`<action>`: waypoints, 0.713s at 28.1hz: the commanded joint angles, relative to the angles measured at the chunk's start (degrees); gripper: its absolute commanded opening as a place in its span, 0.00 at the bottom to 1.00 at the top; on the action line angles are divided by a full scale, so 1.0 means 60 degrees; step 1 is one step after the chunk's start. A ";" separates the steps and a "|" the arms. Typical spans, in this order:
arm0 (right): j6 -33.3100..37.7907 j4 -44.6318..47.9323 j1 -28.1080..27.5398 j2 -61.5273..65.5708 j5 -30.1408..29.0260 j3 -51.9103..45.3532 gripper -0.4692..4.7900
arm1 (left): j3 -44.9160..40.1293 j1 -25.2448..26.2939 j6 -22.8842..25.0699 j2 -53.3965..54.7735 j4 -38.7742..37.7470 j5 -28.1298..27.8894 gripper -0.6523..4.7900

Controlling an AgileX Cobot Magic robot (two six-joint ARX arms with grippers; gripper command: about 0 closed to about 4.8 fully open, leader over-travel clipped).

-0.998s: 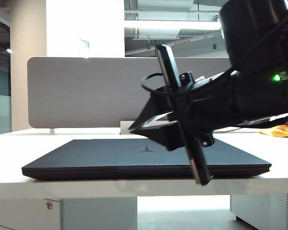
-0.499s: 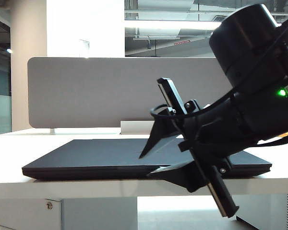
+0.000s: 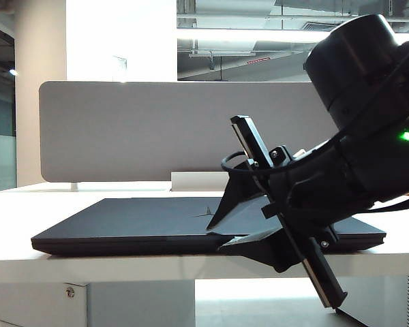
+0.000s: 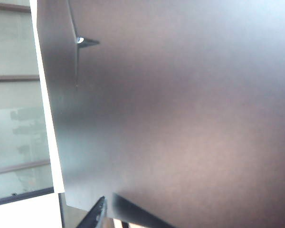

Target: Open the lid of the laptop and use the keypad to enter the password "123".

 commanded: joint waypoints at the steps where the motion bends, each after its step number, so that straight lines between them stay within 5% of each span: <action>1: -0.0273 0.0973 -0.0015 -0.0102 0.0328 0.0120 0.28 | 0.0011 -0.0007 0.0004 0.0036 0.0058 -0.0022 0.11; 20: -0.1796 0.2229 -0.0226 -0.0627 0.0459 0.0175 0.09 | 0.0004 -0.0007 0.0007 0.0087 -0.0102 -0.0029 0.11</action>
